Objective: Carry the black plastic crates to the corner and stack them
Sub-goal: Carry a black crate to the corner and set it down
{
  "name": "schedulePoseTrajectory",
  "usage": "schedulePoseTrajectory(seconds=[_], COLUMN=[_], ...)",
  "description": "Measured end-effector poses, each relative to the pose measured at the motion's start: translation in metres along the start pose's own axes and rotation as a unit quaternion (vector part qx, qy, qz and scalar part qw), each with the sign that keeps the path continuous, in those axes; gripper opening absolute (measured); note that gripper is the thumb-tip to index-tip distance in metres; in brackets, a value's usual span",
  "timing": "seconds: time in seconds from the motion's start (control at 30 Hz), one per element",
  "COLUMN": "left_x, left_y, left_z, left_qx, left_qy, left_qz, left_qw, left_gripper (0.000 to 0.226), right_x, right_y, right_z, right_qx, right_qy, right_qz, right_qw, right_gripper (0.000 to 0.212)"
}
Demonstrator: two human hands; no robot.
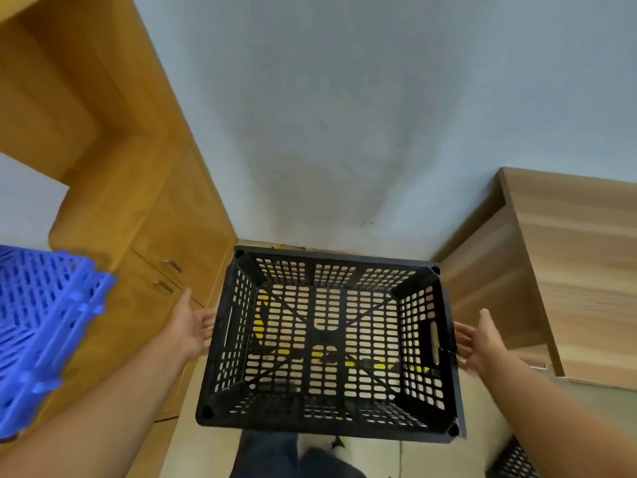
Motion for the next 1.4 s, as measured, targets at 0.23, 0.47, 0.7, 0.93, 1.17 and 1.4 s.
schedulePoseTrajectory(seconds=[0.23,0.47,0.7,0.93,1.17,1.4], left_x=[-0.077,-0.152,-0.240,-0.349,-0.451,-0.518], left_y=[0.083,0.130,0.132,0.111,0.094,0.082], left_z=[-0.030,-0.050,-0.073,-0.086,-0.104,-0.123], left_qx=[-0.071,-0.092,-0.091,-0.092,-0.123,-0.133], left_qy=[-0.012,0.014,0.064,0.108,0.107,0.081], left_qz=[0.022,0.049,0.073,0.080,0.066,0.050], left_qw=[0.997,0.994,0.991,0.987,0.984,0.987], left_gripper=[0.084,0.075,0.072,0.075,0.079,0.075], right_x=[-0.053,-0.116,-0.211,-0.325,-0.432,-0.496], right_y=[-0.037,-0.054,-0.058,-0.046,-0.031,-0.022], right_z=[-0.058,-0.108,-0.144,-0.173,-0.192,-0.200], right_qx=[-0.032,-0.038,-0.043,-0.033,-0.059,-0.073], right_qy=[0.021,0.046,0.071,0.064,0.049,0.066], right_qz=[-0.023,-0.054,-0.076,-0.094,-0.089,-0.072], right_qw=[0.999,0.997,0.994,0.993,0.993,0.993], right_gripper=[0.080,0.078,0.076,0.074,0.077,0.076])
Point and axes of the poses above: each hand's wrist, its own x-axis away from the middle knuckle, its own z-axis out of the back of the hand, y = z × x, the point moved 7 cm from there along -x, towards the middle knuckle, and after that the axes turned 1 degree about y, right-handed, at the moved point
